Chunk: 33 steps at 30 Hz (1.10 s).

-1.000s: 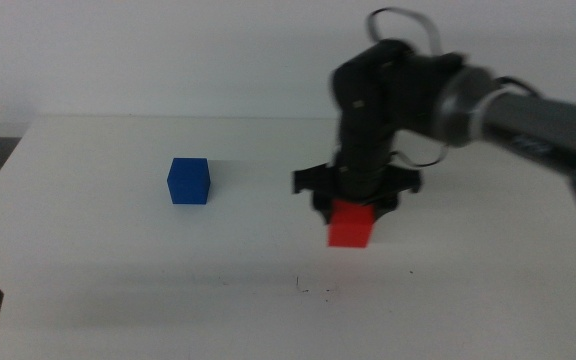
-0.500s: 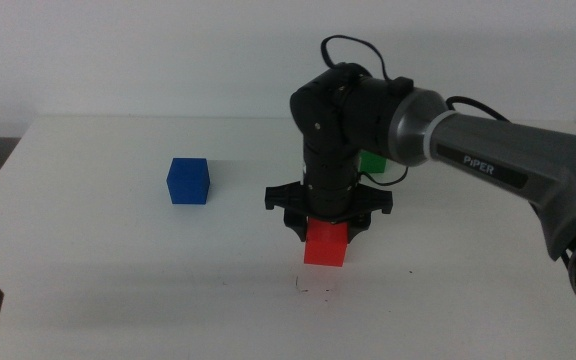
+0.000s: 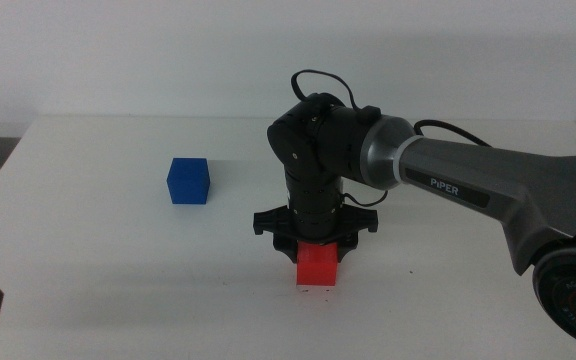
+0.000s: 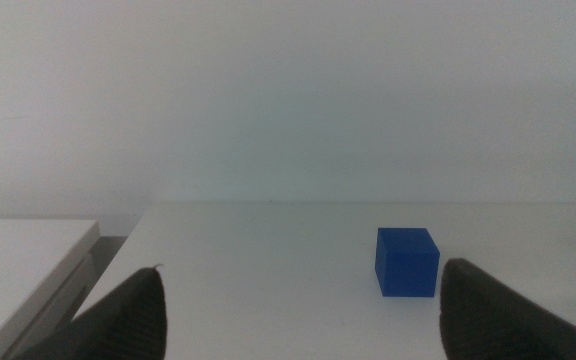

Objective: Stack red cubes first, then green, then blue cubes in a specific spot.

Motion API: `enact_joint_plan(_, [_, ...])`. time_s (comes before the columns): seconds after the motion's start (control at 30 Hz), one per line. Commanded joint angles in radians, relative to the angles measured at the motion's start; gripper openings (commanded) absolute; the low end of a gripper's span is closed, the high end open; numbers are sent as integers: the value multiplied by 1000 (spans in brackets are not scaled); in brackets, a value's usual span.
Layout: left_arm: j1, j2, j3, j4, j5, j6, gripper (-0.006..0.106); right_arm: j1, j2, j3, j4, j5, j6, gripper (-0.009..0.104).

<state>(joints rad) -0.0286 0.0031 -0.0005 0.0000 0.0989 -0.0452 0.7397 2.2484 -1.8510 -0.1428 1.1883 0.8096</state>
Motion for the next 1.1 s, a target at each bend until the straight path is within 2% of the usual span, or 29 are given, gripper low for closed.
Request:
enact_joint_plan(0.0, [3, -3, 1, -5, -13, -9, 94, 5, 4, -5, -10, 13, 5, 4])
enact_joint_plan(0.2, [3, -3, 1, -5, -13, -9, 94, 6, 12, -5, -10, 21, 5, 5])
enact_joint_plan(0.23, [3, -3, 1, -5, -13, -9, 94, 6, 12, -5, -10, 21, 5, 13])
enact_joint_plan(0.3, [3, -3, 1, -5, -13, -9, 94, 6, 10, -5, -6, 17, 5, 58])
enact_joint_plan(0.4, [3, -3, 1, -5, -13, -9, 94, 9, -1, -5, -8, 24, -13, 83])
enact_joint_plan(0.47, [3, -3, 1, -5, -13, -9, 94, 19, -33, -5, -19, 33, -38, 93])
enact_joint_plan(0.63, [3, -3, 1, -5, -13, -9, 94, 41, -200, -5, -113, 33, -97, 93])
enact_joint_plan(0.73, [3, -3, 1, -5, -13, -9, 94, -2, -255, -11, -204, 33, -105, 93])
enact_joint_plan(0.87, [3, -3, 1, -5, -13, -9, 94, -96, -223, -85, -202, 25, -245, 93])
enact_joint_plan(1.07, [3, -3, 1, -5, -13, -9, 94, -204, -24, -358, -194, 33, -363, 93])
